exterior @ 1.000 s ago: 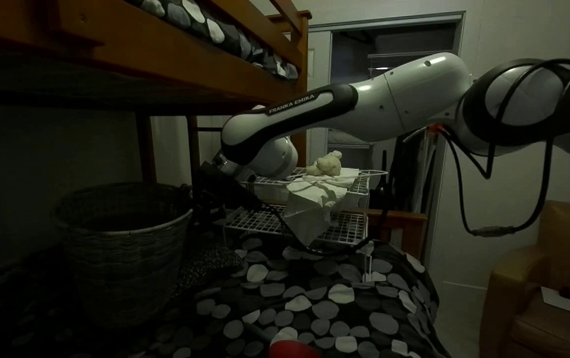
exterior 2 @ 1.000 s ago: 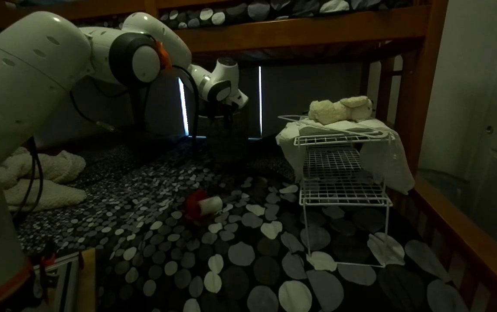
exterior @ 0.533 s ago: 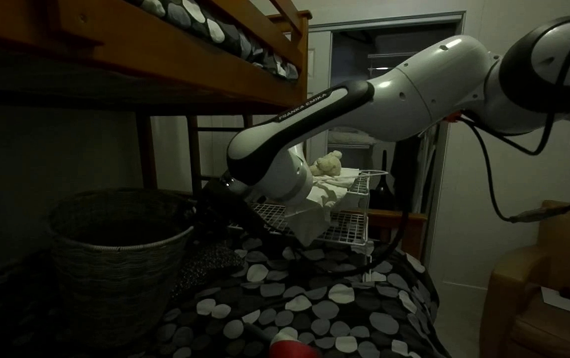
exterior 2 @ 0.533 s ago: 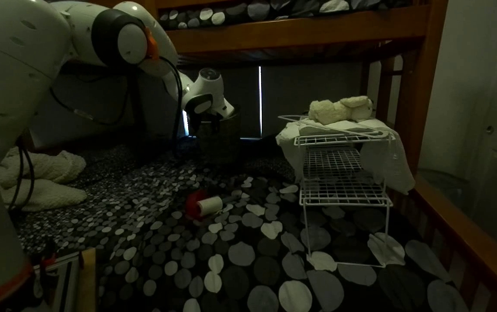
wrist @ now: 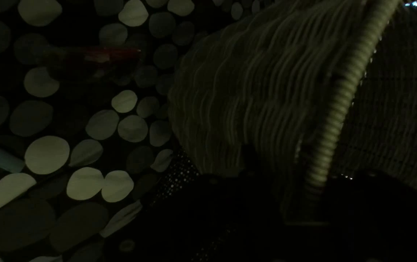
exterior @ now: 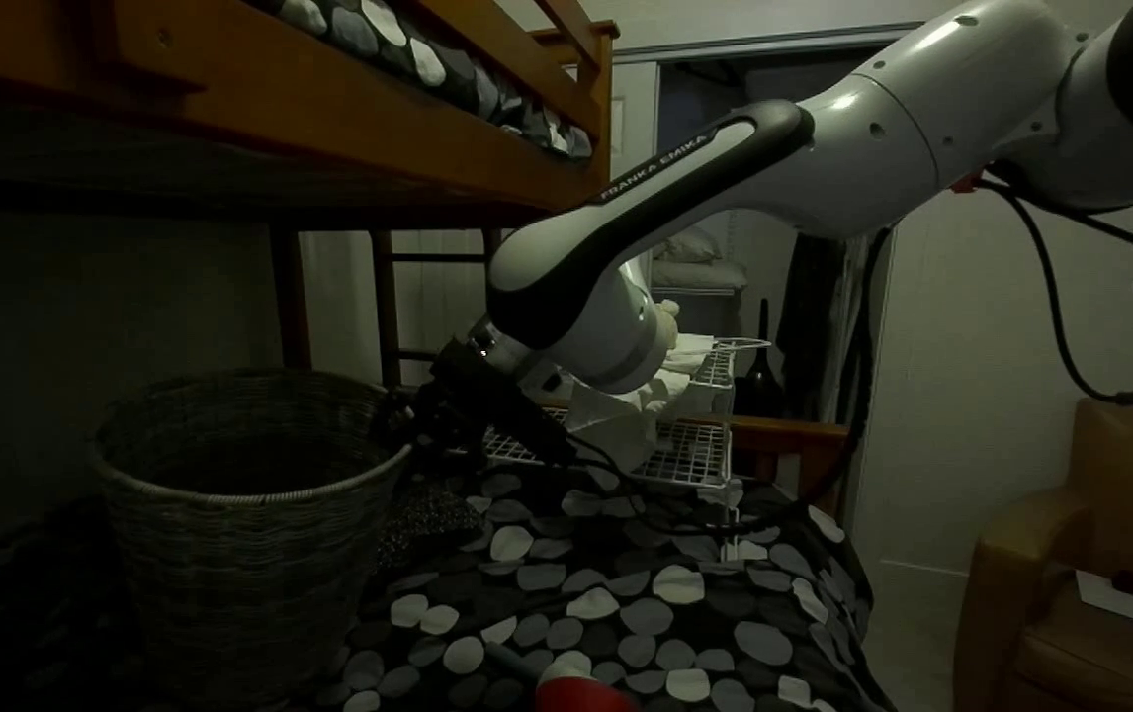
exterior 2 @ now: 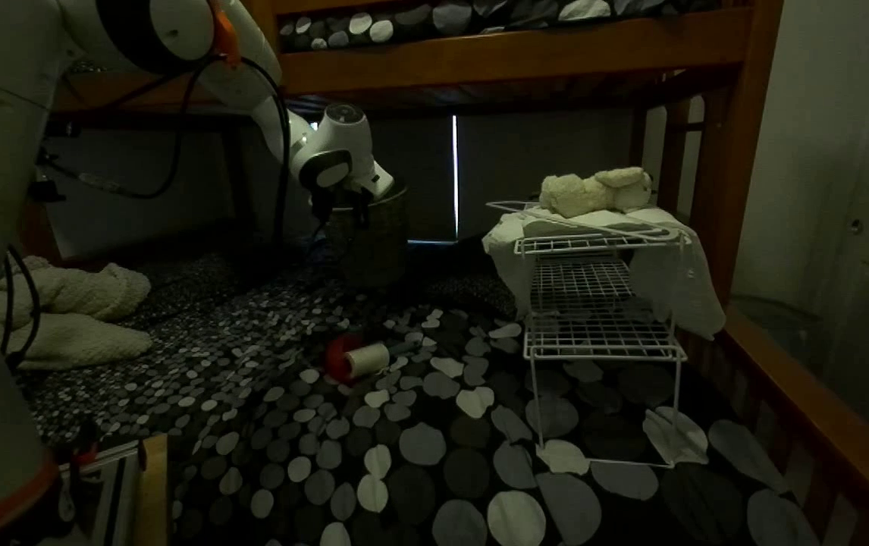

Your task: Move the basket to the left

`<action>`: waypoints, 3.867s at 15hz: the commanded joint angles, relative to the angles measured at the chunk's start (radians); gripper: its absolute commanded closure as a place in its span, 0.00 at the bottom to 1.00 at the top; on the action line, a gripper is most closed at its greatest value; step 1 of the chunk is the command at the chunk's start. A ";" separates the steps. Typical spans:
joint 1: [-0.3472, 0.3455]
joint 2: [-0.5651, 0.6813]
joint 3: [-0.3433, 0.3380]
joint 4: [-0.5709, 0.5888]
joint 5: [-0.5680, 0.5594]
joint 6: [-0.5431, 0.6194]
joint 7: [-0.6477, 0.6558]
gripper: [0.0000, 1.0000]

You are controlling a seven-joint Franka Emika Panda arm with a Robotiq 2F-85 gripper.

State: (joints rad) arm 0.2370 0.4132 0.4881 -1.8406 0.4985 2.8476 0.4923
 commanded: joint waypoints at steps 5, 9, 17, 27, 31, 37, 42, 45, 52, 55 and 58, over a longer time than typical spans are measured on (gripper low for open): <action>-0.131 -0.195 0.125 -0.250 0.154 -0.023 -0.247 0.97; -0.223 -0.374 0.197 -0.424 0.356 -0.110 -0.392 0.97; -0.038 -0.542 -0.034 -0.610 0.526 -0.174 -0.542 0.88; 0.048 -0.466 -0.115 -0.462 0.244 -0.502 -0.639 0.97; 0.063 -0.416 -0.128 -0.356 0.200 -0.702 -0.741 0.97; 0.080 -0.401 -0.122 -0.345 0.167 -0.726 -0.740 0.97; 0.109 -0.373 -0.098 -0.311 0.166 -0.779 -0.872 0.97; 0.134 -0.340 -0.078 -0.269 0.161 -0.792 -0.897 0.97; 0.191 -0.212 -0.027 -0.142 0.094 -0.886 -0.865 0.97; 0.213 -0.183 -0.025 -0.120 -0.011 -0.874 -0.824 0.97; 0.230 -0.146 -0.019 -0.109 -0.084 -0.793 -0.800 0.97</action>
State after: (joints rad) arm 0.4506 0.2360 0.4624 -1.9861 0.4692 2.0139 -0.3502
